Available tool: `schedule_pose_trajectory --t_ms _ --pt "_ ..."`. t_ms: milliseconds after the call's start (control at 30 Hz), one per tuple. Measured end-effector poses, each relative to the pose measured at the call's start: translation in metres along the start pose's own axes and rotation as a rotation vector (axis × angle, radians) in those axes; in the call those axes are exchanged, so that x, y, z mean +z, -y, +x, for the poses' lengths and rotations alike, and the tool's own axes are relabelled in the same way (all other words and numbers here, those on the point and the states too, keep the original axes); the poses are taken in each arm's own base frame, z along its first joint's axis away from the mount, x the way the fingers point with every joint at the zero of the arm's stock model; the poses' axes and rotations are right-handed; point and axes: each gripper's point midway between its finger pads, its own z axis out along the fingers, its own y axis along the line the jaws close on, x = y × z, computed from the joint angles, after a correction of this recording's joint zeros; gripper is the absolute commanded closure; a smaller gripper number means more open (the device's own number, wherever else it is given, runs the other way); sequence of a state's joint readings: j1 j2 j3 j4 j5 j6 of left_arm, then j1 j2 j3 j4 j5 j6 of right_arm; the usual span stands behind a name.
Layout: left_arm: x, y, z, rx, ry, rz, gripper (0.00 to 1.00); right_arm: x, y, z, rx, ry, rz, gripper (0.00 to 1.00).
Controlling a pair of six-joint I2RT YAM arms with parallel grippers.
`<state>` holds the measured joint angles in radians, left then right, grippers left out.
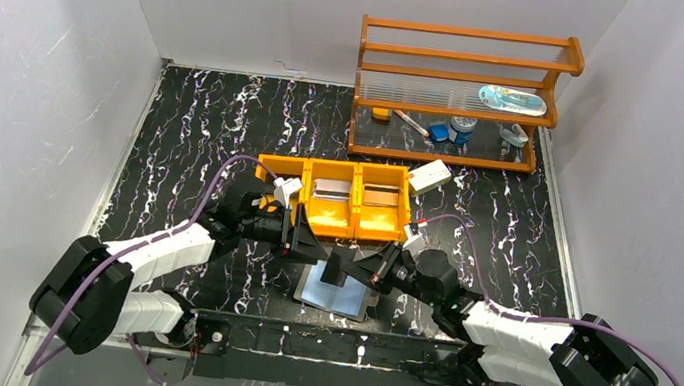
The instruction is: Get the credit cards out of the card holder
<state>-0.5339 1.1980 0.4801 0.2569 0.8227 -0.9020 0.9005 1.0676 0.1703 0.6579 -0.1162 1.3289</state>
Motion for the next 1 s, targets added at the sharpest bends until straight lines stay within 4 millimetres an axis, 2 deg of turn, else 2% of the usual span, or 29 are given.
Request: schedule_pose_trajectory --t_ms 333,533,1000 --pt "0.005 0.002 0.006 -0.056 -0.028 0.070 0.50 -0.004 -0.019 0.001 -0.018 0.000 -0.109 0.99" --pt "0.009 0.001 0.006 -0.100 -0.045 0.107 0.63 -0.006 -0.028 0.001 -0.022 -0.005 -0.152 0.98" --pt "0.006 0.026 0.004 -0.074 -0.078 0.227 0.88 -0.003 -0.040 0.006 0.012 -0.038 -0.235 0.98"
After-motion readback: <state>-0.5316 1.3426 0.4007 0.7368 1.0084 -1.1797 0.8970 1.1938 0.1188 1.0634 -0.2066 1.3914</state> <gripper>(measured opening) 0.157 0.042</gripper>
